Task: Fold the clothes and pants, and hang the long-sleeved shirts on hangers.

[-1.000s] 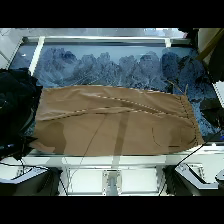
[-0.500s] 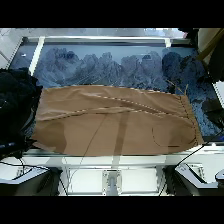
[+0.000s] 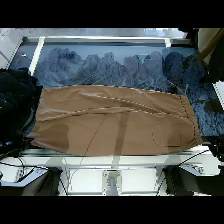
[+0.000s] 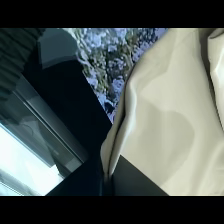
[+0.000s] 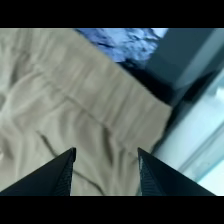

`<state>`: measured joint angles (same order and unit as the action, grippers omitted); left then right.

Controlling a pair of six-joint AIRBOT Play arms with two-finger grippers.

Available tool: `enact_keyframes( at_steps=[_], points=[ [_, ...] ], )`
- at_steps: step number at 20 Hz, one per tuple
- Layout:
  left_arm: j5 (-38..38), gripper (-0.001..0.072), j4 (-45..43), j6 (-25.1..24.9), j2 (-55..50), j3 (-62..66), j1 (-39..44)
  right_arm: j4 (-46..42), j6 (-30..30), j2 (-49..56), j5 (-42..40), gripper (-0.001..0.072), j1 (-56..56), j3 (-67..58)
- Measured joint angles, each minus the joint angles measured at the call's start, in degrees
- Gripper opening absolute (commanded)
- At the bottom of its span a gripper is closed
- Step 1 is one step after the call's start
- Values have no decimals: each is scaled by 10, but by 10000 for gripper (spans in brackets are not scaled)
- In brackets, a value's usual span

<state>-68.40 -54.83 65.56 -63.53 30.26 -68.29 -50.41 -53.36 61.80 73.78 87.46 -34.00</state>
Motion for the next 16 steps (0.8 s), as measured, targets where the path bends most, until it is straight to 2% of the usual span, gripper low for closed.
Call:
enact_keyframes(
  at_steps=[16],
  points=[
    [-1, 14, 0, 0, 2, 0, 0, -6, -3, 89, -55, 445, -5, 21]
  ],
)
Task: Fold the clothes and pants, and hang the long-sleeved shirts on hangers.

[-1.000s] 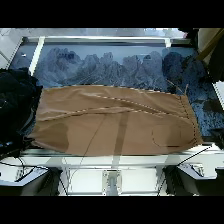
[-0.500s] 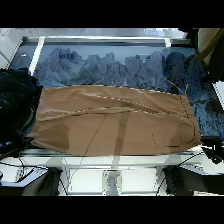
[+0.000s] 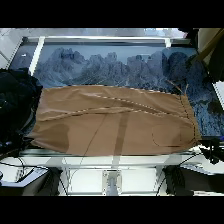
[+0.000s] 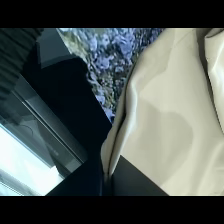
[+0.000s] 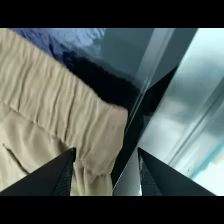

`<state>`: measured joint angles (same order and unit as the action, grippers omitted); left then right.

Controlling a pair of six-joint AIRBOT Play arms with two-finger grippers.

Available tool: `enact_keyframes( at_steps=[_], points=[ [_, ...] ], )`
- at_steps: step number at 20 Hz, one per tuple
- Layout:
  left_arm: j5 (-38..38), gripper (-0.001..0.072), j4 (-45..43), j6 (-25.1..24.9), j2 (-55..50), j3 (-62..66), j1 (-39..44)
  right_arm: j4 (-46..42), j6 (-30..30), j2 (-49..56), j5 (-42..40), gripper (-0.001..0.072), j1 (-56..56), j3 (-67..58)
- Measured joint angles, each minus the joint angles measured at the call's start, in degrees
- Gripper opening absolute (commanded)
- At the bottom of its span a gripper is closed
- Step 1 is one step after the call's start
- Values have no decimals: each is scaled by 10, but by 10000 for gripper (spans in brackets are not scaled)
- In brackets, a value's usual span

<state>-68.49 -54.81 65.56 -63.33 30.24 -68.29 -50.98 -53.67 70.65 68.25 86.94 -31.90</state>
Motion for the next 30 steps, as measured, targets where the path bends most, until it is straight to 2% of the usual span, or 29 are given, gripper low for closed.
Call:
enact_keyframes(
  at_steps=[3, 4, 7, 8, 12, 16, 20, 24, 30],
  points=[
    [1, 13, 0, 0, 0, 0, 0, 14, 5, 15, -10, 444, -35, 0],
    [1, 13, 0, 0, 0, 0, 0, 18, 5, 21, -15, 402, -53, 0],
    [2, 13, 0, 0, 0, 0, 0, 17, 6, 31, -37, 62, -96, 0],
    [2, 13, 0, 0, 0, 1, 0, 17, 6, 32, -40, 28, -104, 0],
    [-25, 12, -21, 0, 0, 39, 0, 5, 7, 14, 2, 27, -109, -20],
    [-91, 11, -52, 0, 0, 143, 4, -8, 6, -23, 111, 27, -95, -86],
    [-111, 10, -51, 16, 0, 245, 65, 24, -30, -68, 165, 26, -135, -137],
    [-41, 9, -66, 71, -10, 317, 173, 46, -100, -86, 117, 26, -249, -174],
    [26, 10, -160, 188, -120, 440, 302, 57, -195, -46, -76, 27, -430, -264]
  ],
)
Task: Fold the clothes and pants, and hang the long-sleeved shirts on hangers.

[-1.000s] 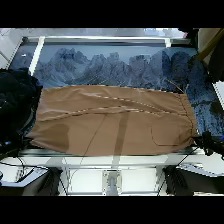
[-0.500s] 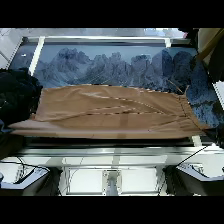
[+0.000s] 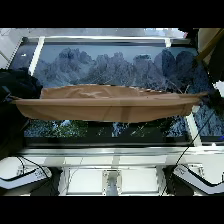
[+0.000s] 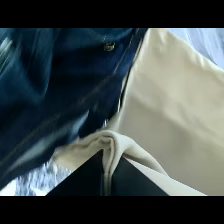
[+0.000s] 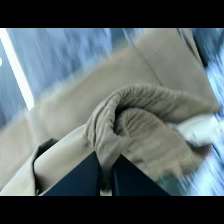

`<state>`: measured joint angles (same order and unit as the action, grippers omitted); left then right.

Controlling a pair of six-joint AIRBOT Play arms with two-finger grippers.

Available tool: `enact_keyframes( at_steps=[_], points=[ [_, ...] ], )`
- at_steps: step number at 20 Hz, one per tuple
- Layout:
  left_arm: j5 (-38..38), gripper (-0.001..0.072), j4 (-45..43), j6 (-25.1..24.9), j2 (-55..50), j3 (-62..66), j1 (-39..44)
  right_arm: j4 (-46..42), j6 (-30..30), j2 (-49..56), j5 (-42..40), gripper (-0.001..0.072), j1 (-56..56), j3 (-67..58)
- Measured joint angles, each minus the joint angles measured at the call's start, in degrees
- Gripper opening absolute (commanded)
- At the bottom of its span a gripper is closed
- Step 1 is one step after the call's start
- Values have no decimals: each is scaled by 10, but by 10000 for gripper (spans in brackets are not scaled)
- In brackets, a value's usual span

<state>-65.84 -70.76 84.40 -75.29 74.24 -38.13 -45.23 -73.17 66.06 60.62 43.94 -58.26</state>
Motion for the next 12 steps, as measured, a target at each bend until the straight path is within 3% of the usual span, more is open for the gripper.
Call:
enact_keyframes(
  at_steps=[5, 11, 12],
  points=[
    [53, 10, -45, 69, -110, 67, 59, -1, -47, 108, -100, 27, -96, -67],
    [179, 12, -51, 97, -179, 87, 121, 2, -118, 217, -223, 30, -161, -89],
    [203, 13, -51, 104, -185, 87, 129, 3, -127, 227, -244, 95, -168, -90]
  ],
)
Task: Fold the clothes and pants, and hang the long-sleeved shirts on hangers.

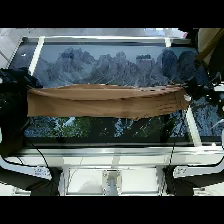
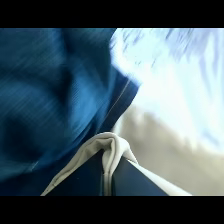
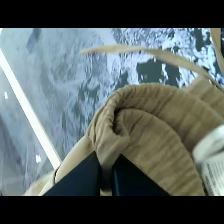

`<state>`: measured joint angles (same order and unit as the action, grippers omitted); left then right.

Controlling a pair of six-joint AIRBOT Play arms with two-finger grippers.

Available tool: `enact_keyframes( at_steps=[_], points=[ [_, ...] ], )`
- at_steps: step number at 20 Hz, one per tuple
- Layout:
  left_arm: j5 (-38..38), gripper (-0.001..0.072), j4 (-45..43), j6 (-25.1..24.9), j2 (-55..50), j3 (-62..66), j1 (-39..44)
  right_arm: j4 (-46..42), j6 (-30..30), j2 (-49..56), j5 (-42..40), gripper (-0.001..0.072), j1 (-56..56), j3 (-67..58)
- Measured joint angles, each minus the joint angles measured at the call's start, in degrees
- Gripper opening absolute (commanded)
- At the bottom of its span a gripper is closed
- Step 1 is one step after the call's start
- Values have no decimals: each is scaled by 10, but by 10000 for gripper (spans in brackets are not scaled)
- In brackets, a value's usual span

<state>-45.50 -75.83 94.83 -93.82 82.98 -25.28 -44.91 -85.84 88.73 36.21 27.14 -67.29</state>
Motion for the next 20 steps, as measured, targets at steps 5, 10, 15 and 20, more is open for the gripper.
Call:
enact_keyframes(
  at_steps=[5, 10, 15, 20],
  points=[
    [84, 505, -2, 50, -11, 2, 17, 20, -15, 17, -76, 455, -19, -5],
    [95, 505, -1, 62, 16, 3, 23, 5, -18, 3, -41, 448, -3, -7],
    [99, 505, 0, -7, 107, 3, 52, -149, -16, -46, 77, 449, 54, -16],
    [99, 502, -6, -118, 169, 3, 166, -168, 23, -38, 178, 556, 118, -18]
  ],
)
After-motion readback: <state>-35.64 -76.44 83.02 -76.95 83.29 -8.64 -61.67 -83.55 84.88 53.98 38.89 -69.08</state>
